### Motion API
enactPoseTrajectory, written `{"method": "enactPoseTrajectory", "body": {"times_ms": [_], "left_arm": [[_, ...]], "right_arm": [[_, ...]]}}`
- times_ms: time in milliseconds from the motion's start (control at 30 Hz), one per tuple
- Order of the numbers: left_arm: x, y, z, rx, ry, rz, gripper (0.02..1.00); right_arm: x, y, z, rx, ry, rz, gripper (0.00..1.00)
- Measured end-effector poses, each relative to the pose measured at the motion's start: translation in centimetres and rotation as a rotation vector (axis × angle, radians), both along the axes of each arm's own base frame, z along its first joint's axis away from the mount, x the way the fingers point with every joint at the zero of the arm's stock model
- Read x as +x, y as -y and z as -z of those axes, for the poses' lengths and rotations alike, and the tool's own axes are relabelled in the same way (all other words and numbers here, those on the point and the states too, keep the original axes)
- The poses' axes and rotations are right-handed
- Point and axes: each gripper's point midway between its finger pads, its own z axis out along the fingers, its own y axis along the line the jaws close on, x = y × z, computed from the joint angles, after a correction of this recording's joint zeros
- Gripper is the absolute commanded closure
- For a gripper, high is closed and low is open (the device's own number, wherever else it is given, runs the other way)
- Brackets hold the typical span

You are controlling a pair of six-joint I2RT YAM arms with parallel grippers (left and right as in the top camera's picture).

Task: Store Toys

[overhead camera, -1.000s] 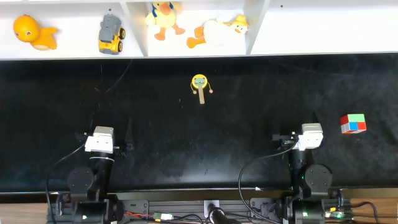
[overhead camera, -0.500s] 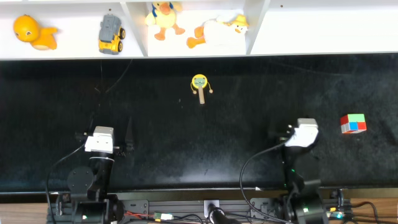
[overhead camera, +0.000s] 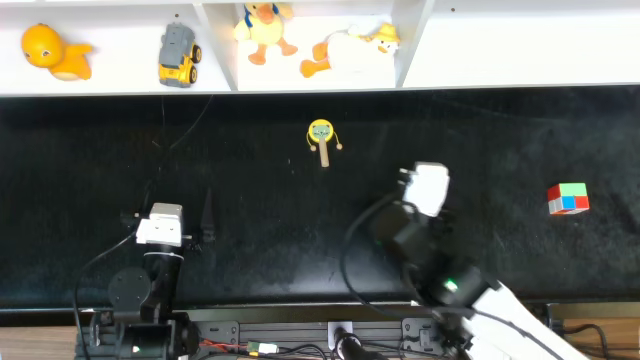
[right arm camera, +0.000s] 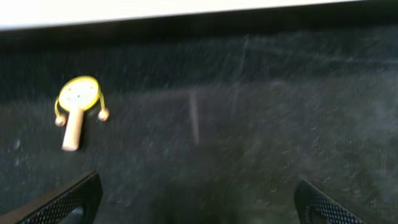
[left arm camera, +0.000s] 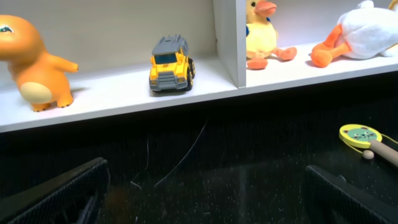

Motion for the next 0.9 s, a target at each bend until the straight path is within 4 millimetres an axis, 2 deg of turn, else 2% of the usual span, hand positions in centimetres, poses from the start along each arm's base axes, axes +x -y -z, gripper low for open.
{"method": "enactPoseTrajectory", "body": {"times_ms": [267, 467, 667, 900], "left_arm": [[0.0, 0.0, 0.0, 0.000, 0.000, -0.002, 0.020], [0.0, 0.0, 0.0, 0.000, 0.000, -0.002, 0.020], [0.0, 0.0, 0.0, 0.000, 0.000, -0.002, 0.020], [0.0, 0.0, 0.0, 0.000, 0.000, -0.002, 0.020]], "right_arm": [[2.9, -6.2, 0.5, -0.031, -0.161, -0.034, 0.005], [4.9, -9.4, 2.1, -0.062, -0.247, -0.047, 0.007], [6.1, -10.4, 5.0, -0.090, -0.317, -0.035, 0.003], [8.1, -10.5, 7.0, -0.030, -0.336, -0.012, 0.005]]}}
